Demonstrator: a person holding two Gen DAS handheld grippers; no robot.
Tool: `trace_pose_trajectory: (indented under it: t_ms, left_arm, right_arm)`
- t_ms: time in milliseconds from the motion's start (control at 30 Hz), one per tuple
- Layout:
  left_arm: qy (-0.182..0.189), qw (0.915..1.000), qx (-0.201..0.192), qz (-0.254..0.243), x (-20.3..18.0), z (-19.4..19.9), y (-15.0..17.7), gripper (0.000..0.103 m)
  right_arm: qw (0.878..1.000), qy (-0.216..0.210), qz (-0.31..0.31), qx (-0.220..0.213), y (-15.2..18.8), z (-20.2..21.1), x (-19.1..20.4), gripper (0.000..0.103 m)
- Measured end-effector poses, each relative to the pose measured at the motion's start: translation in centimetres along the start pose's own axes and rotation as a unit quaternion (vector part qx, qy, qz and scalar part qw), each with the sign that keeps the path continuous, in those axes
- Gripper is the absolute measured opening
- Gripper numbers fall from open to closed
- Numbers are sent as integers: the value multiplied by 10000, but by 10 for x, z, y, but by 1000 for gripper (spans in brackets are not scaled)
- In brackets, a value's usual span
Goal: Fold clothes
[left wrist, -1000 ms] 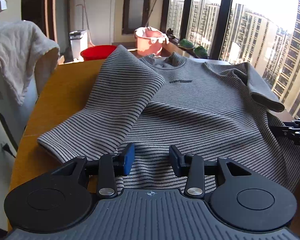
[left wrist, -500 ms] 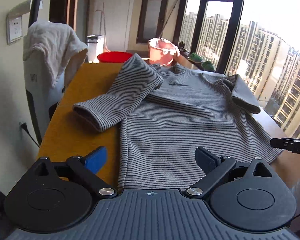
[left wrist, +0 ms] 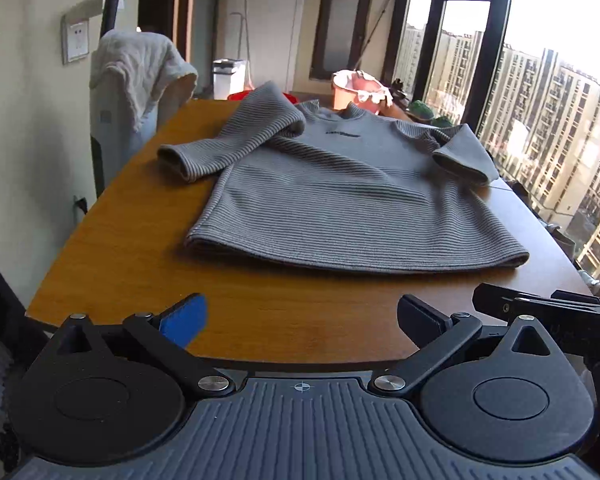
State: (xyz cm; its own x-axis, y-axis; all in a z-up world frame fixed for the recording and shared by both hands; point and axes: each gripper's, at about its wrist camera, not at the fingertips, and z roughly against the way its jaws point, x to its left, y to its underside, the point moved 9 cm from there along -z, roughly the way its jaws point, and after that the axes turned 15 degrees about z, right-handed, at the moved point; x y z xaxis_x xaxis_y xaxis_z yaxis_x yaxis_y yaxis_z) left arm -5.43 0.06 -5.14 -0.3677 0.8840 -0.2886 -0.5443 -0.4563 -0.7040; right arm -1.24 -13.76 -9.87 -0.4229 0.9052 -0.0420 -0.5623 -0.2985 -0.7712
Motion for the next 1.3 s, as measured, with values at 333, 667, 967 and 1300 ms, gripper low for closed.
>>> trace_pose_trajectory:
  t_ms: [333,667,967,1300]
  left_arm:
    - [-92,9998,-63,-145,3,-10,-4,103]
    - [-187,9990,25,-414,0,-36,13,103]
    - [-251,9984,8,-509,3,-35,12,103]
    - [-268,9983,12,-511,4,-35,12,103]
  right_arm:
    - [9996,278,-19,39,17,-11,0,103]
    - [9977,508,442,115,22,-26,5,103]
    - [9974,550,465,91,27,-24,9,103]
    - [9974,574,437,95,27,-24,7,103]
